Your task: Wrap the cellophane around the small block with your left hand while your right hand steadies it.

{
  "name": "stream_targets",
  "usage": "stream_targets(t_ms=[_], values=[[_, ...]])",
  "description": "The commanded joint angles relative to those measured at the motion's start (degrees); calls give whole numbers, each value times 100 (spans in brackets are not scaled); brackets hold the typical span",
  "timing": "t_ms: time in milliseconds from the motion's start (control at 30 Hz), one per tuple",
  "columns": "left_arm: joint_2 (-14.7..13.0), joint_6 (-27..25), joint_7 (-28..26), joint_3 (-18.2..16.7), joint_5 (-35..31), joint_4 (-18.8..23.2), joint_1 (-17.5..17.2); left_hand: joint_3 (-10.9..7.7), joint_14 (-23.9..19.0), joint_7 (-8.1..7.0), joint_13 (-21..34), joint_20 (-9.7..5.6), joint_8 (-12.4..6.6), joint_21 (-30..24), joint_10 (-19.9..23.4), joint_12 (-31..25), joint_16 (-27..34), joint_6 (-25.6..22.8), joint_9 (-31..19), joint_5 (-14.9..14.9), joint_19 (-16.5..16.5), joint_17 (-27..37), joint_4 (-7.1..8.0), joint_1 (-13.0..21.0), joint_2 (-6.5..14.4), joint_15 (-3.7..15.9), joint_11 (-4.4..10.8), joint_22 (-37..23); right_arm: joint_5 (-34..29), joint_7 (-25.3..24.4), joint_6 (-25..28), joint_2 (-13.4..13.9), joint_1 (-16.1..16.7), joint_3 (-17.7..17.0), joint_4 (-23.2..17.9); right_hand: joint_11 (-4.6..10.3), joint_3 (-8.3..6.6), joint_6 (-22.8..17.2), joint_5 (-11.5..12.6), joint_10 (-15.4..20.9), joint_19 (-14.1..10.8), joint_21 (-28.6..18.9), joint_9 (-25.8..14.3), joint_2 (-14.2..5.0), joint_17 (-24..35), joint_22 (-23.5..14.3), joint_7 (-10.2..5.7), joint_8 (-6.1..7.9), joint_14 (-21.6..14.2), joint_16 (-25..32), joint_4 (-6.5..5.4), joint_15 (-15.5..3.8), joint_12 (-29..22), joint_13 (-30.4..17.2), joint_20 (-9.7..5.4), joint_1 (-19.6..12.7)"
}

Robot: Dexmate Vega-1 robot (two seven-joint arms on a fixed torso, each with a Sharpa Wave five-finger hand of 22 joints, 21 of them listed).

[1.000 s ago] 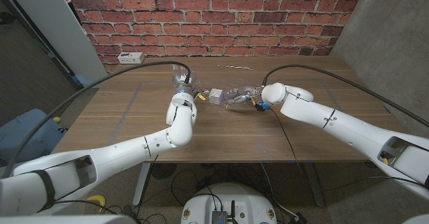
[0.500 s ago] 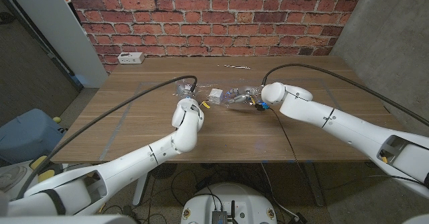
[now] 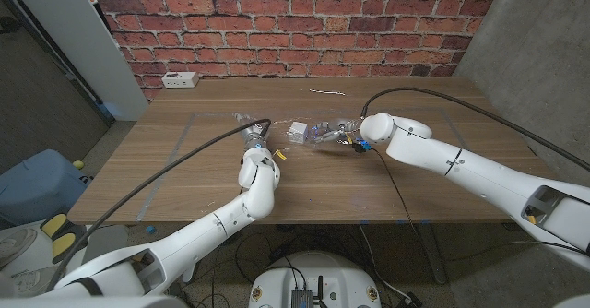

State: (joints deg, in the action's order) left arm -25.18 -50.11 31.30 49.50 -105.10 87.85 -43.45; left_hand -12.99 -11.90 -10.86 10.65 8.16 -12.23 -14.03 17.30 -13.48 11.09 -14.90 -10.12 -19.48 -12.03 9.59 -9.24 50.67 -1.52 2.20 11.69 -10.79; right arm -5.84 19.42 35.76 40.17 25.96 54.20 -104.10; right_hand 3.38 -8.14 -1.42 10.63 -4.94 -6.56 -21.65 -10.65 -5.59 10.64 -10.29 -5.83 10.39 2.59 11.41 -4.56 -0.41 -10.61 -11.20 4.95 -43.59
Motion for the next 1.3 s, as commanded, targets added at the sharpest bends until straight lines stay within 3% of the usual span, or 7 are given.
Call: stream_targets(t_ms=[33,167,233,333,600,933,1300], values=[[523,-701,-3907,90,1203,-1613,159,-158,-585,-157,25,-261,-81,-136,886,-107,10,-961,-29,275,-486,-5,-14,609,151,674,62,-39,-42,58,-128,44,11,-31,-62,-39,-16,-1,27,-29,-27,31,-19,-3,11,-18,29,51,37,-13,59,23,-42,1,23,-26],[667,-757,-5473,107,2119,-2021,310,-586,-1267,-161,55,-438,-247,-251,2377,-252,10,-2823,-51,864,-786,13,41,1329,1032,916,92,-76,-61,89,-131,43,3,-29,-60,-48,-17,-13,25,-10,-35,41,-19,-12,9,-18,40,57,33,-9,84,29,-53,2,19,-31],[698,-753,-6114,162,2486,-2202,415,-838,-1614,-147,67,-521,-363,-295,3012,-353,51,-3549,-63,911,-847,29,82,1459,1239,944,98,-79,-88,86,-114,43,3,-23,-76,-43,-18,-21,24,0,-35,49,-19,-18,8,-18,43,61,40,-11,97,15,-58,2,6,-34],[670,-711,-6725,279,2946,-2298,564,-1041,-1919,-126,65,-634,-393,-355,3479,-374,62,-4037,-61,947,-937,45,106,1526,1221,1012,105,-82,-91,80,-101,55,23,-41,-107,-46,-20,-34,23,8,-42,59,-19,-29,7,-17,50,66,39,-9,118,13,-62,3,9,-36],[401,-482,-7611,673,3698,-2287,950,-884,-2398,-110,76,-841,-451,-452,4153,-384,136,-4740,-74,972,-1035,81,-25,1765,1073,1099,104,-90,-54,78,-65,68,63,-93,-140,-62,-20,-114,18,59,-74,73,-18,-48,4,-17,74,94,17,3,159,18,-81,5,26,-34],[6,53,-8343,1166,3827,-2151,1414,-826,-2535,-100,78,-948,-448,-507,4284,-361,107,-4920,-78,969,-1108,75,-47,1864,1043,1126,94,-97,-87,190,112,50,-21,-12,-105,-120,-50,-575,7,571,-260,76,-15,-152,-3,-18,141,214,-273,97,277,-111,-230,9,34,-45],[-244,650,-8316,1630,3548,-2082,1906,-800,-2561,-101,80,-1006,-438,-526,4331,-345,78,-4960,-83,965,-1115,74,-42,1900,1037,1131,95,-105,-55,171,54,74,-23,-34,-37,-180,-40,-764,-4,696,-308,95,-12,-149,-8,-17,227,238,-339,98,334,-44,-235,10,81,-32]])
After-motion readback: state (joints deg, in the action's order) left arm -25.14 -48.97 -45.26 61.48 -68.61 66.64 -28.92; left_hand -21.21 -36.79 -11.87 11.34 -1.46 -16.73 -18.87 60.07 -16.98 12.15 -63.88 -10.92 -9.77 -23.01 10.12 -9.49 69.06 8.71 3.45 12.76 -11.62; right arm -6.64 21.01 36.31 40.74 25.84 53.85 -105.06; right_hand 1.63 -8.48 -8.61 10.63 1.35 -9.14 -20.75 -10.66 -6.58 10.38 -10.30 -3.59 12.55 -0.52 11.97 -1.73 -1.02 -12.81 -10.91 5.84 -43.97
